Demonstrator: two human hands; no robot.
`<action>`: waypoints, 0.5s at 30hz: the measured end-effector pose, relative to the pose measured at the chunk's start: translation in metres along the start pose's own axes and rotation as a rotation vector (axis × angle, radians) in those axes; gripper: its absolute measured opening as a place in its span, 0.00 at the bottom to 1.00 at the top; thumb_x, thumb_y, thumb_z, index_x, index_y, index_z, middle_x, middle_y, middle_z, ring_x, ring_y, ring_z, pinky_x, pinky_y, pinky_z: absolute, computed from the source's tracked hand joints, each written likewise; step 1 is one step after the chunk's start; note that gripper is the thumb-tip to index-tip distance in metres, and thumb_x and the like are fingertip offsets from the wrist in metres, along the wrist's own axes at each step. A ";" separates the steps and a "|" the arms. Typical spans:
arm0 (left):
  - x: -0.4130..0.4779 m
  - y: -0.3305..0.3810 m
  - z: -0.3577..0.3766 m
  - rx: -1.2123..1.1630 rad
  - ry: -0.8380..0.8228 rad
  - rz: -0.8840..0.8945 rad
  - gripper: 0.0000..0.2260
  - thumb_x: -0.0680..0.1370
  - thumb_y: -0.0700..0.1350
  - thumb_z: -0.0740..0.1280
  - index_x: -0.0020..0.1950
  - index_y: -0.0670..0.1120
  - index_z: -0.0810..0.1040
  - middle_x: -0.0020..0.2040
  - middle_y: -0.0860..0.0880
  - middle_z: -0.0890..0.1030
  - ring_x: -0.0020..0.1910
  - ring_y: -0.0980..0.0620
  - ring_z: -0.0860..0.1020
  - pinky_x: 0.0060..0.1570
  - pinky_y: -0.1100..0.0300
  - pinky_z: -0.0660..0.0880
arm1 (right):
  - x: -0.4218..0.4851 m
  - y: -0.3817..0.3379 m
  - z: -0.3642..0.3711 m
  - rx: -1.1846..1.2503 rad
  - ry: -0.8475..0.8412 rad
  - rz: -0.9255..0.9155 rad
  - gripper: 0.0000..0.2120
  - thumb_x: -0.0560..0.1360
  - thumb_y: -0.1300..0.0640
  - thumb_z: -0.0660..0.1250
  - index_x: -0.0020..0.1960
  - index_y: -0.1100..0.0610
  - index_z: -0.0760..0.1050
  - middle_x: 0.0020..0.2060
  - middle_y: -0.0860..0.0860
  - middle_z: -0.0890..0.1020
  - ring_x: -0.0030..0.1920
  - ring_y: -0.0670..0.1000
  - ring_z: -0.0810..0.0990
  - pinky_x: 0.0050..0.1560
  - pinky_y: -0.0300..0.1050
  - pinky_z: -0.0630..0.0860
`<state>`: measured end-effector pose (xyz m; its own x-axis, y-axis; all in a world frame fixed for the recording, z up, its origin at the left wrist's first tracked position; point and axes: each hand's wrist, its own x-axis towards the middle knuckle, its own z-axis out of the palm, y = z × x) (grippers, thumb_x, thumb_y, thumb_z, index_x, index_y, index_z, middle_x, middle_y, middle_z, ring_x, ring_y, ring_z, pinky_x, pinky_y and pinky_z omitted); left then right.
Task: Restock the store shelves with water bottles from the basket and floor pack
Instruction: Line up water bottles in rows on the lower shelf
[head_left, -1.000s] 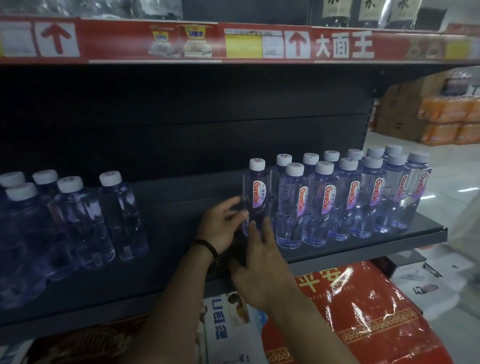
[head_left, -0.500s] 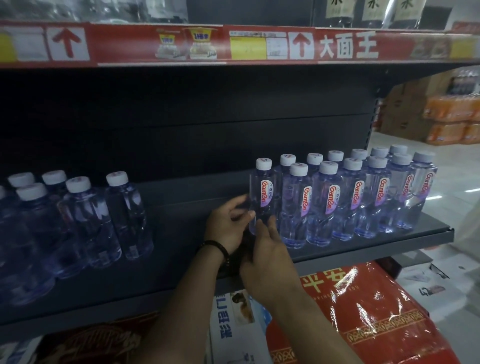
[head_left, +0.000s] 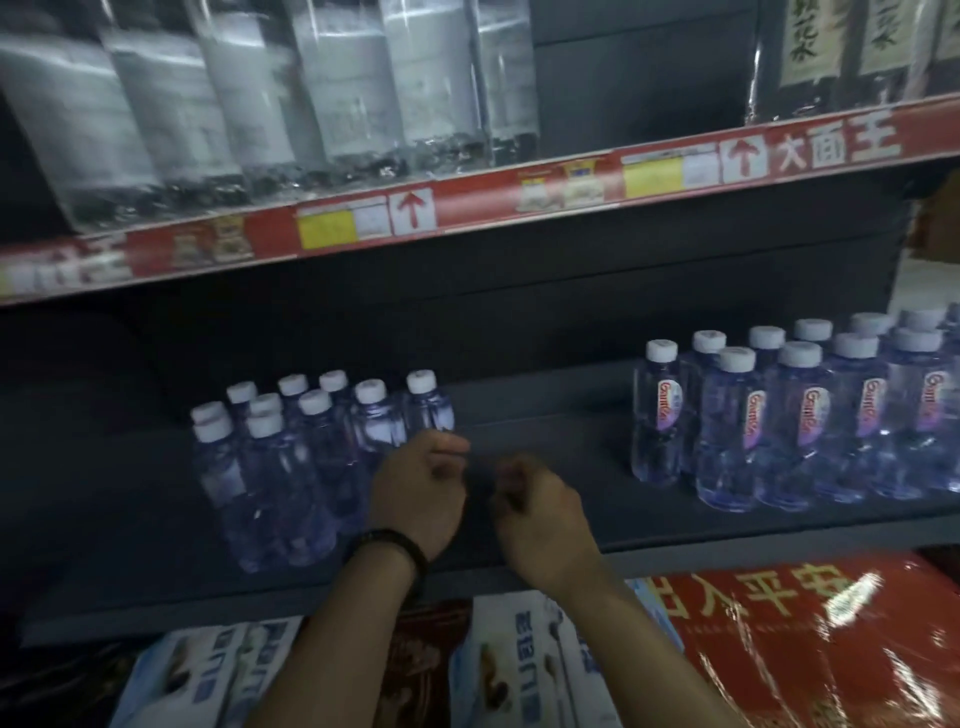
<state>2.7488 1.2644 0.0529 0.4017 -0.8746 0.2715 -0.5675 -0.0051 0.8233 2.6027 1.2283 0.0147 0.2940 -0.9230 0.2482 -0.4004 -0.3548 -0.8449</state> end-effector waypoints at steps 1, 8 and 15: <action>-0.004 -0.006 -0.006 -0.009 0.062 -0.017 0.11 0.80 0.45 0.61 0.53 0.56 0.82 0.51 0.50 0.86 0.49 0.45 0.85 0.52 0.41 0.83 | 0.001 -0.003 0.008 0.017 -0.016 -0.004 0.12 0.80 0.63 0.67 0.63 0.55 0.76 0.49 0.49 0.81 0.46 0.48 0.77 0.35 0.24 0.69; -0.006 -0.031 -0.029 -0.082 0.176 -0.072 0.16 0.82 0.36 0.62 0.64 0.52 0.78 0.57 0.55 0.82 0.60 0.53 0.80 0.64 0.55 0.76 | 0.026 0.001 0.055 0.151 -0.051 -0.021 0.16 0.81 0.64 0.67 0.64 0.49 0.70 0.49 0.38 0.78 0.50 0.44 0.79 0.41 0.24 0.72; -0.003 -0.050 -0.023 -0.154 -0.029 -0.111 0.25 0.81 0.36 0.61 0.73 0.58 0.74 0.69 0.58 0.79 0.69 0.55 0.77 0.71 0.46 0.76 | 0.041 0.008 0.068 0.158 -0.136 -0.106 0.21 0.80 0.61 0.67 0.69 0.44 0.73 0.58 0.44 0.84 0.59 0.45 0.83 0.62 0.55 0.82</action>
<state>2.7923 1.2785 0.0217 0.4335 -0.8866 0.1616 -0.4032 -0.0304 0.9146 2.6706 1.1977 -0.0139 0.4457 -0.8494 0.2825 -0.2231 -0.4110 -0.8839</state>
